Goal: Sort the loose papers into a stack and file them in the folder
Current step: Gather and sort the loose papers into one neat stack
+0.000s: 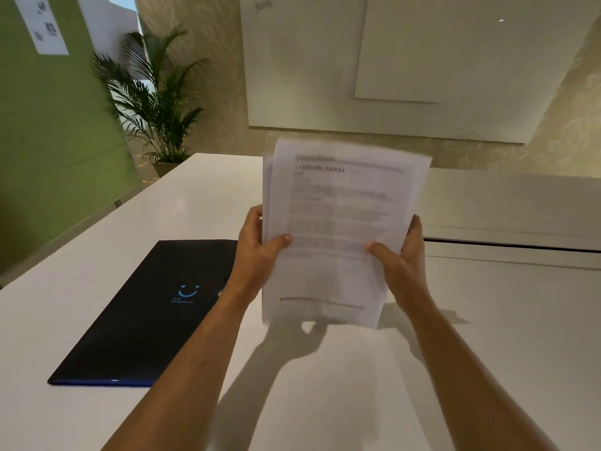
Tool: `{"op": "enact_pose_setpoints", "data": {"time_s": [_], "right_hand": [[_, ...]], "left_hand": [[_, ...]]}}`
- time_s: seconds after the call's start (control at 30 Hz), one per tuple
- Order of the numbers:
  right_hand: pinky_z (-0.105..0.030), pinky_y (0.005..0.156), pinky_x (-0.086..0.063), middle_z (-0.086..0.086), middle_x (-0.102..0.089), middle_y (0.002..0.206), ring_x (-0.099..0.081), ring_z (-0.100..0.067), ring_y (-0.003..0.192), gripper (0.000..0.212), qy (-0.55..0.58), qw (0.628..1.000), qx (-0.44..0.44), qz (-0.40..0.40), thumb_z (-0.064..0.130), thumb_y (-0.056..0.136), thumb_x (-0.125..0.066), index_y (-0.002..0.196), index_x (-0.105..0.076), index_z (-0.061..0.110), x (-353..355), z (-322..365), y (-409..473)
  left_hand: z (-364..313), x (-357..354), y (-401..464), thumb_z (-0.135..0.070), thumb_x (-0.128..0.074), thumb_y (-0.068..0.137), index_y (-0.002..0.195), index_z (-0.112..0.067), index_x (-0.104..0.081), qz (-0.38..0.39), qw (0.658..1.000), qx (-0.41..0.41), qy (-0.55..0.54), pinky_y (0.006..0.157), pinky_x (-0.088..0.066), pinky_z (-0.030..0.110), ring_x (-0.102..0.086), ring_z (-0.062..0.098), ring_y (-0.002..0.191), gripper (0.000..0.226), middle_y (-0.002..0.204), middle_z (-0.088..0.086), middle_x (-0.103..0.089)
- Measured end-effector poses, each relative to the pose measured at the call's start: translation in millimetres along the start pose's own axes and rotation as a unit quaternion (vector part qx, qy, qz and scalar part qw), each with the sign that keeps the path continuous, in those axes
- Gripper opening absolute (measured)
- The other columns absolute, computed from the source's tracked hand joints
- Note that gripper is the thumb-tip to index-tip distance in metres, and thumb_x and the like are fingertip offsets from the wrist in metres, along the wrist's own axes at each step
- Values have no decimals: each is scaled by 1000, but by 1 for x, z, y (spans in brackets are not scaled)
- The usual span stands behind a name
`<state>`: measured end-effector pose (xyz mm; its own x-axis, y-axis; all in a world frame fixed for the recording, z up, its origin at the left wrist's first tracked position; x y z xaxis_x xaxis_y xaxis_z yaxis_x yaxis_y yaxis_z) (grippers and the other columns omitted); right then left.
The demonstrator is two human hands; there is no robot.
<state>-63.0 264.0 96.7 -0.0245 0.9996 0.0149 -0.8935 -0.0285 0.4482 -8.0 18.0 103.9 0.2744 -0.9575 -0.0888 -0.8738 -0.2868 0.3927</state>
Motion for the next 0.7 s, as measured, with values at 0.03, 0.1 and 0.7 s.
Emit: {"op": "enact_pose_setpoints", "data": {"time_s": [0.03, 0.1, 0.7], "right_hand": [[-21, 71, -60, 3, -65, 114, -69, -5, 98, 56, 15, 1000, -11, 10, 16, 69, -69, 115, -45, 37, -2, -5, -3], [-27, 73, -61, -2, -69, 114, -71, -13, 99, 55, 51, 998, -35, 15, 10, 70, -66, 116, -46, 33, -6, -18, -12], [-21, 69, -58, 19, -75, 100, -72, -8, 93, 47, 49, 996, -70, 17, 5, 69, -56, 109, -59, 29, -13, -33, -26]], "left_hand": [[1, 1, -2, -14, -67, 75, 114, -27, -53, -8, 1000, -4, -2, 74, -61, 37, -67, 20, 99, 44, 109, 1, -66], [7, -1, -6, -11, -66, 73, 117, -25, -54, -10, 1000, -1, 1, 72, -60, 34, -67, 21, 100, 48, 110, 0, -66], [27, -9, -24, -17, -67, 77, 104, -22, -68, -90, 995, 6, -35, 66, -57, 20, -67, 24, 96, 27, 101, -1, -71]]}}
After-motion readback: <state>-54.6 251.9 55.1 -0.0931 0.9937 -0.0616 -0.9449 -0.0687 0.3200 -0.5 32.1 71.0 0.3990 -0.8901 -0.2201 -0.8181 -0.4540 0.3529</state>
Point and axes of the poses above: each hand's wrist, its own y-axis towards the middle knuckle, its own x-axis out of the back of the hand, z = x × y, the point moved 5 cm from there along y, towards the middle knuckle
